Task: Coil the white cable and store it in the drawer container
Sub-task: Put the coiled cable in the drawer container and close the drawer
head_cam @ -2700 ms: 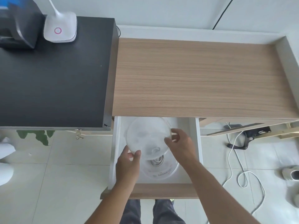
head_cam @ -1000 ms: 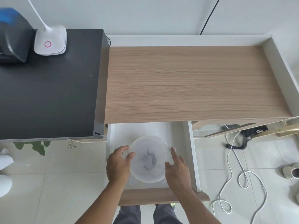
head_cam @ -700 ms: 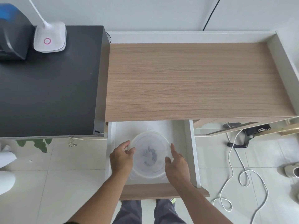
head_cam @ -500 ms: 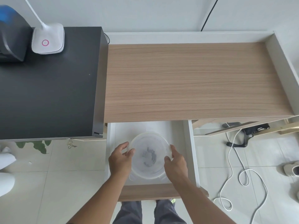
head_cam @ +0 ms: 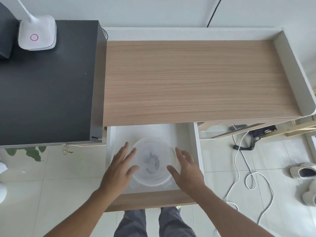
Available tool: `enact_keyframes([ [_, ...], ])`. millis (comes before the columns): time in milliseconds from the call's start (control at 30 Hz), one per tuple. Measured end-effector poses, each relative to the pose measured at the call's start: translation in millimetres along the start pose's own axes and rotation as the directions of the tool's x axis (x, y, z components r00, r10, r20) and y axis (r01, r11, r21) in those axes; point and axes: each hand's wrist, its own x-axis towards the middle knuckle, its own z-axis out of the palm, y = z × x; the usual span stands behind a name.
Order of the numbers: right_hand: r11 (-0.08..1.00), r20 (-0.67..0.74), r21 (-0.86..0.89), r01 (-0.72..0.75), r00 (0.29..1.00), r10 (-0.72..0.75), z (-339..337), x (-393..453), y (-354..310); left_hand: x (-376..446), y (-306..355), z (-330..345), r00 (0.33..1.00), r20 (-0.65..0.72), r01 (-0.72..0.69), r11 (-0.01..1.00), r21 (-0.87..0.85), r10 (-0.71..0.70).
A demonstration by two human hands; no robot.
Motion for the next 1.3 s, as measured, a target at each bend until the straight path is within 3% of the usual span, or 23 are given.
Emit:
enact_keyframes([
  [67, 0.925, -0.026, -0.281, 0.257, 0.961, -0.275, -7.8, 0.2, 10.1, -4.8, -13.8, -5.2, 0.965, 0.063, -0.264, 0.94, 0.218, 0.256],
  [100, 0.839, 0.016, -0.374, 0.395, 0.907, -0.42, -11.3, 1.7, 13.7, -6.1, -19.5, -6.6, 0.929, 0.125, -0.371, 0.886, 0.278, 0.349],
  [200, 0.573, 0.188, -0.504, 0.646, 0.73, -0.657, -13.2, 8.5, 18.8, -5.1, -28.6, -5.7, 0.857, 0.269, -0.508, 0.809, 0.296, 0.44],
  [300, 0.482, 0.222, -0.566, 0.669, 0.687, -0.692, -10.6, 13.7, 14.0, -2.3, -25.1, -4.7, 0.855, 0.307, -0.508, 0.793, 0.336, 0.418],
  [467, 0.414, 0.16, -0.599, 0.686, 0.609, -0.777, -1.6, 20.8, 19.2, -0.6, -21.6, -7.7, 0.853, 0.325, -0.508, 0.794, 0.333, 0.409],
  [767, 0.394, 0.14, -0.589, 0.706, 0.569, -0.811, 18.8, 24.3, 31.9, 9.8, -26.2, 11.0, 0.783, 0.35, -0.612, 0.534, 0.583, 0.515],
  [833, 0.417, 0.128, -0.589, 0.692, 0.59, -0.797, 22.0, 17.6, 35.3, 8.1, -26.2, 13.4, 0.782, 0.381, -0.615, 0.512, 0.599, 0.493],
  [900, 0.438, 0.162, -0.613, 0.657, 0.647, -0.745, 18.1, 10.7, 30.9, 9.3, -14.7, 6.1, 0.782, 0.394, -0.621, 0.537, 0.571, 0.483],
  [1000, 0.456, 0.196, -0.651, 0.606, 0.716, -0.67, 11.0, 0.6, 22.7, 22.5, 13.9, -16.9, 0.816, 0.273, -0.572, 0.647, 0.504, 0.509],
  [1133, 0.382, 0.215, -0.678, 0.627, 0.667, -0.713, -1.1, 0.0, 16.9, 62.4, 54.1, -36.2, 0.87, 0.157, -0.487, 0.762, 0.427, 0.468],
  [1300, 0.319, 0.239, -0.681, 0.659, 0.612, -0.754, 0.5, 11.9, 18.8, 100.5, 65.5, -21.5, 0.939, 0.289, -0.248, 0.948, 0.2, 0.185],
])
